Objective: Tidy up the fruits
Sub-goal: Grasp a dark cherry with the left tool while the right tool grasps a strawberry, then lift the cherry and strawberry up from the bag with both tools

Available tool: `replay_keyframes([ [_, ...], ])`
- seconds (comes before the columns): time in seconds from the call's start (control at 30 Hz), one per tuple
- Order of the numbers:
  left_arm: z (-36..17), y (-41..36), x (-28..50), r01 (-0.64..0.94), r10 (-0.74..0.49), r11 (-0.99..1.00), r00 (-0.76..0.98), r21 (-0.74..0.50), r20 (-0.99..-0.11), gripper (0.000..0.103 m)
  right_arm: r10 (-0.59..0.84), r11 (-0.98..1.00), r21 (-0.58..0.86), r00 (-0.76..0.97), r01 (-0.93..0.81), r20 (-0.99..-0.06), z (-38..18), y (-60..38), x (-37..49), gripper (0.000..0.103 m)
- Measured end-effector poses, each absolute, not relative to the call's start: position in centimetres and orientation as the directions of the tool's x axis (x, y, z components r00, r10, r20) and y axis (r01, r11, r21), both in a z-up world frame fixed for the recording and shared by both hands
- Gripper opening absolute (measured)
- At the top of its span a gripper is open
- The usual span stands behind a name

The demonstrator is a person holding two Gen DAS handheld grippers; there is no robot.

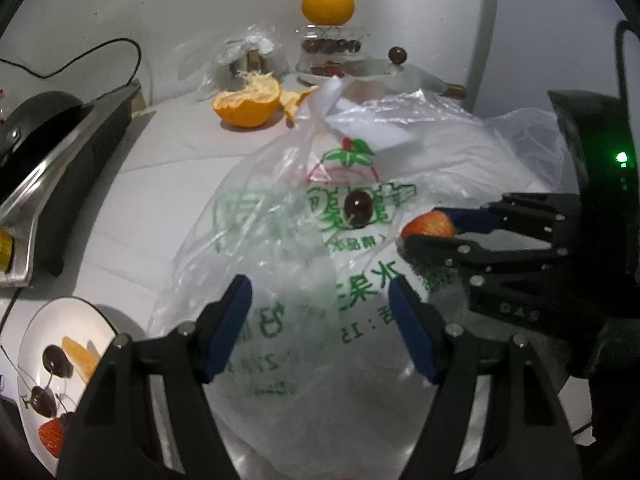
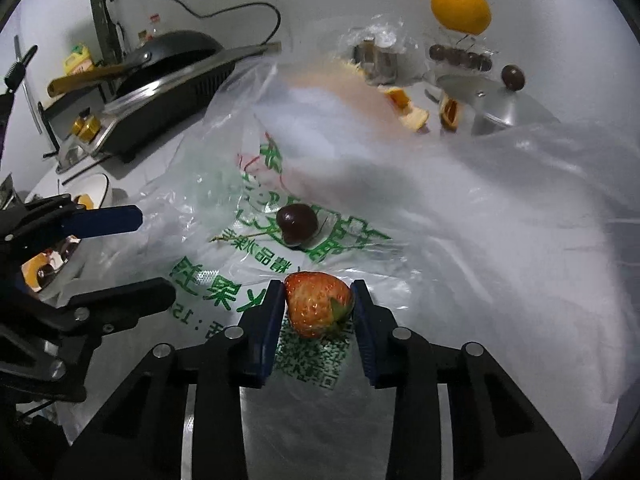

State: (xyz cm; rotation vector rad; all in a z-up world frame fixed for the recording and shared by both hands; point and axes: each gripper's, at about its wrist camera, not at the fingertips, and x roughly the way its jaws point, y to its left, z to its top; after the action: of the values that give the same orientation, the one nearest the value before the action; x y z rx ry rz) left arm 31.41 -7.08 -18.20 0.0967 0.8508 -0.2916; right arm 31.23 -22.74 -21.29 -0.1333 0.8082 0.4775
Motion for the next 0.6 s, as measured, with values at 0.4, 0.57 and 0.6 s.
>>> replay_keyframes([
  [0.4,-16.9,-10.5,33.1,0.336,-0.193,0.940,0.663,0.057,-0.724,0.072,0.395,0.889,0.081,0.663,-0.452,-0.636,-18.0,-26.3,30.0,0.036],
  [0.57,-17.6,-11.9,34.6,0.360,-0.199,0.931,0.654,0.068,-0.730,0.071,0.403,0.890,0.094,0.675,-0.445,-0.618,-18.1,-27.3,30.6,0.036],
  [0.6,-17.8,-12.1,34.9,0.359,-0.199,0.931,0.650,0.066,-0.733,0.071,0.402,0.892,0.097,0.674,-0.442,-0.620,-18.2,-27.5,30.9,0.036],
])
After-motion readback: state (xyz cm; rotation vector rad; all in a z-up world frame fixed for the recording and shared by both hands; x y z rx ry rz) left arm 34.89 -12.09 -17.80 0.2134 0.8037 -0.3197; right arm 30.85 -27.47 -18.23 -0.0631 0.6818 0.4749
